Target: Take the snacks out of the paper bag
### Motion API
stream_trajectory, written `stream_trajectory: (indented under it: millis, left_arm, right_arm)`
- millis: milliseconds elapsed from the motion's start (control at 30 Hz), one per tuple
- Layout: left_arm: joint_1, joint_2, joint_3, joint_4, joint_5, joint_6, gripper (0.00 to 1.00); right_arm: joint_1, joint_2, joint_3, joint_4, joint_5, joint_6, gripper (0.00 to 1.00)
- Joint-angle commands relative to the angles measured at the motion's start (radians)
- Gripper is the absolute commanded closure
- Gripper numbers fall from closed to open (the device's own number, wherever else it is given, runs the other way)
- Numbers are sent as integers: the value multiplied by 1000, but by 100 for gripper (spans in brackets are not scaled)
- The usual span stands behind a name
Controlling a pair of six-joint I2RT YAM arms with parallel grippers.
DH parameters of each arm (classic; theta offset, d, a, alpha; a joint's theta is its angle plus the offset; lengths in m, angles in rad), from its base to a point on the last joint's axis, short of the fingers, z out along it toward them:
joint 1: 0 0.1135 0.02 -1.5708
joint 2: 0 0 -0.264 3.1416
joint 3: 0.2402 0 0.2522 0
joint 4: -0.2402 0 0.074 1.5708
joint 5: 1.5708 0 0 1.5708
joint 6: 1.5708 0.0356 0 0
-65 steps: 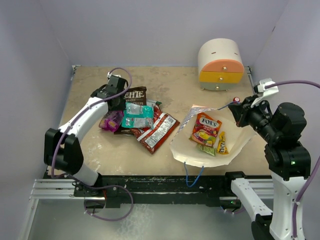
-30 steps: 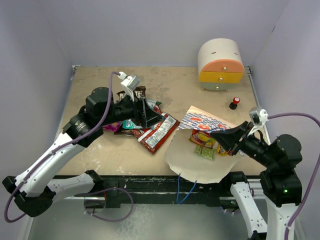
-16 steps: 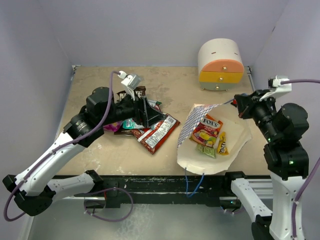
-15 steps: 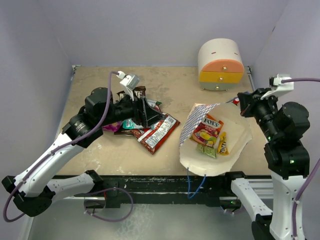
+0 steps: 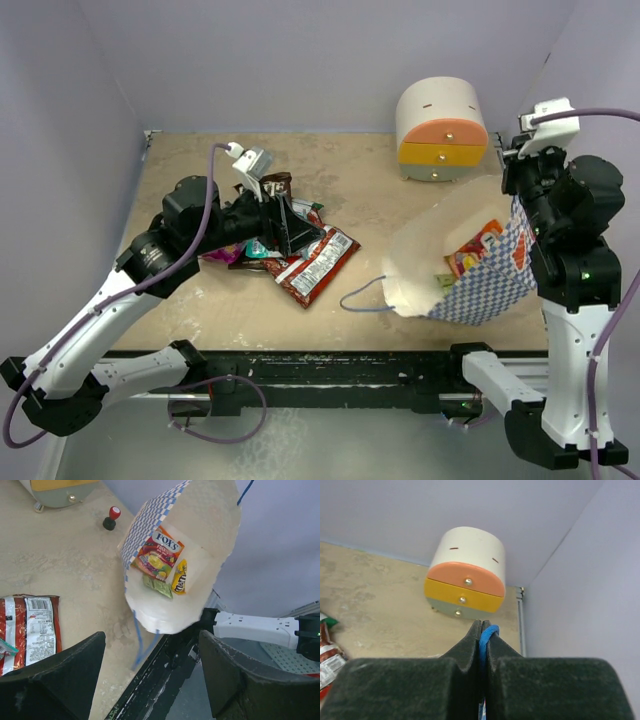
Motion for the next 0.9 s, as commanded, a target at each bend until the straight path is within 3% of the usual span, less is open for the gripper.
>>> stream_trajectory:
  millis: [0,167,300,433,567,667,800,867]
  left_arm:
    - [-5,-12,41,14,7,29,21]
    - [-5,-28,19,8,15,31,21]
    - [-5,-28,-3,15,38,45,21]
    - [-5,-23,-33,51,73,58,17]
    - [-12,-9,-66,108,106,56,13]
    - [-73,19,-88,166,93,56,13]
    - [-253,54,-115,242,-49,120,15]
    - [-377,85,-116,258,-190,195,16]
  right_arm:
    - [1,-55,-13,107,-265,-6,100]
    - [1,-144,-250,190,-833,237,100]
    - [1,-242,-483,321,-1009,524,100]
    - [1,-300,-444,66,-921,415,100]
    - [1,-304,-299,-192,-641,243,100]
    - [1,-307,-281,-216,-453,210,100]
    - [1,-286,-300,-163,-455,222,100]
    - [1,-282,-297,-150,-474,225,100]
